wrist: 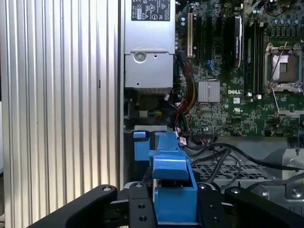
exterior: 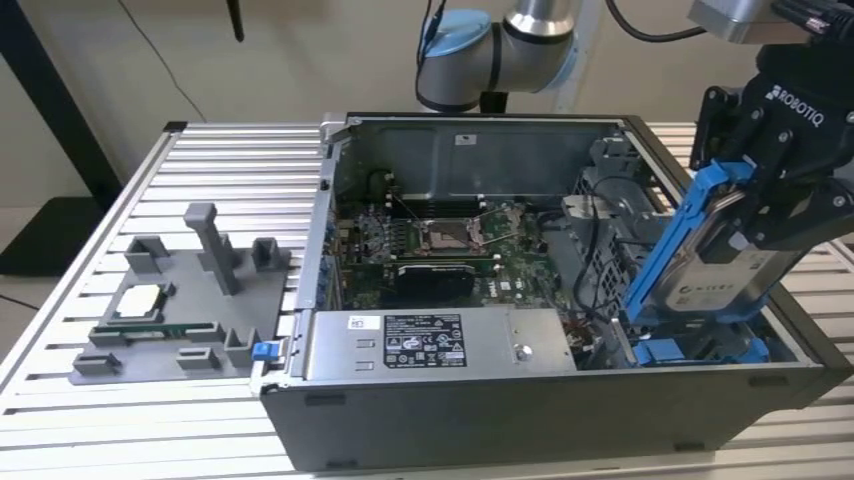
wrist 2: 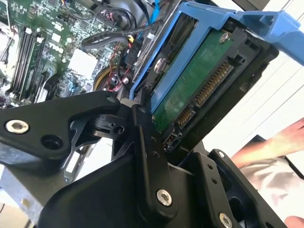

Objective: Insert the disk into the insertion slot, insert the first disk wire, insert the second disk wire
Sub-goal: 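Insert the disk into the insertion slot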

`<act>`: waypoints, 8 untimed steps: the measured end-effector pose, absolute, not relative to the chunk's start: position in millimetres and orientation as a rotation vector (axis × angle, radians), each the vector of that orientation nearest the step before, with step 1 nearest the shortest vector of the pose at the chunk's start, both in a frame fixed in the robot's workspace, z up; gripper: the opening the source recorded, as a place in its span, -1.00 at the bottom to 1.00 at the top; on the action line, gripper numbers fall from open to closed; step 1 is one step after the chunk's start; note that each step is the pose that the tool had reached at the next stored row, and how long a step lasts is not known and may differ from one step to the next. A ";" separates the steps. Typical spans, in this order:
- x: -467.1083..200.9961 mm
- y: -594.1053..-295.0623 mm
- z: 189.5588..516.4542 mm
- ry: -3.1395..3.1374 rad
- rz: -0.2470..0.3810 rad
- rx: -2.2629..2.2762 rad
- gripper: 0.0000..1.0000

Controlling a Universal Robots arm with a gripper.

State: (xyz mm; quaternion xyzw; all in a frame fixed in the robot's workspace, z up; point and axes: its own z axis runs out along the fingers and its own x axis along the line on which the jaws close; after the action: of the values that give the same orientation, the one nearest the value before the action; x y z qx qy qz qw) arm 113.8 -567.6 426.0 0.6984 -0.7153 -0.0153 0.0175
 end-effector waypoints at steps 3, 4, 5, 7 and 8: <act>114.2 -568.2 423.3 -2.222 -0.049 2.169 -1.00; 114.3 -568.5 422.4 -2.222 -0.049 2.169 -1.00; 114.4 -568.8 421.5 -2.222 -0.050 2.169 -1.00; 114.6 -569.4 419.7 -2.221 -0.051 2.169 -1.00; 114.7 -569.7 418.7 -2.221 -0.051 2.168 -1.00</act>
State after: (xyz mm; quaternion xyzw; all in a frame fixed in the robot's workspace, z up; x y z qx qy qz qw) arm 114.7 -569.7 418.7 0.6984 -0.7153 -0.0165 0.0186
